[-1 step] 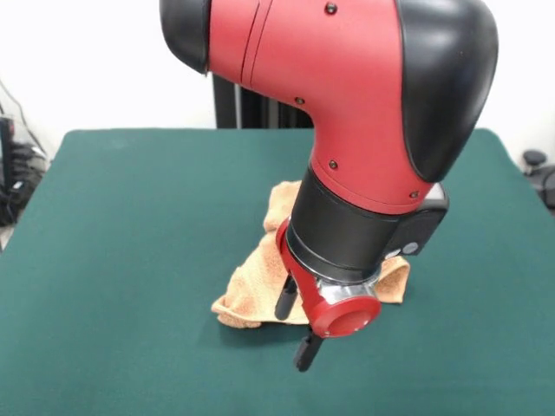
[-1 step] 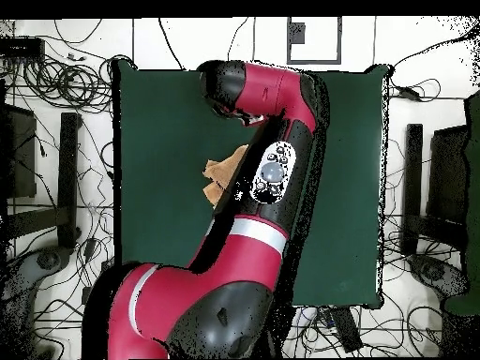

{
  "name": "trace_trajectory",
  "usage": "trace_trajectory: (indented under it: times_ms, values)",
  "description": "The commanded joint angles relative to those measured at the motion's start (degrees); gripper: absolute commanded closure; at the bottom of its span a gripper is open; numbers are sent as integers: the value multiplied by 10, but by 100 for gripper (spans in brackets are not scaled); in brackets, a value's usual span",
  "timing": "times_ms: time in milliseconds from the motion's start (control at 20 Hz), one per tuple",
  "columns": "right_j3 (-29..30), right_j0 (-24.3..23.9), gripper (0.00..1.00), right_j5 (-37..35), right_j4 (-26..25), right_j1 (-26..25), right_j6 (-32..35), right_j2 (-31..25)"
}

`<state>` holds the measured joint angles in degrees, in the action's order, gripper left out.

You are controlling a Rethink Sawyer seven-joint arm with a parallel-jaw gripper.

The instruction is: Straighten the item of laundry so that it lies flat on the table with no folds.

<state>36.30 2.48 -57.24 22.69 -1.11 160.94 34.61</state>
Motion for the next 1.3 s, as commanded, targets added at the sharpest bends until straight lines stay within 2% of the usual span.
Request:
trace_trajectory:
  times_ms: [50, 500, 1300]
  values:
    - [92, 5, 0, -3, -11, 12, -8, -83]
    - [179, 5, 0, 65, -35, 57, -27, -93]
    - [169, -4, 0, 66, -64, 43, -27, -100]
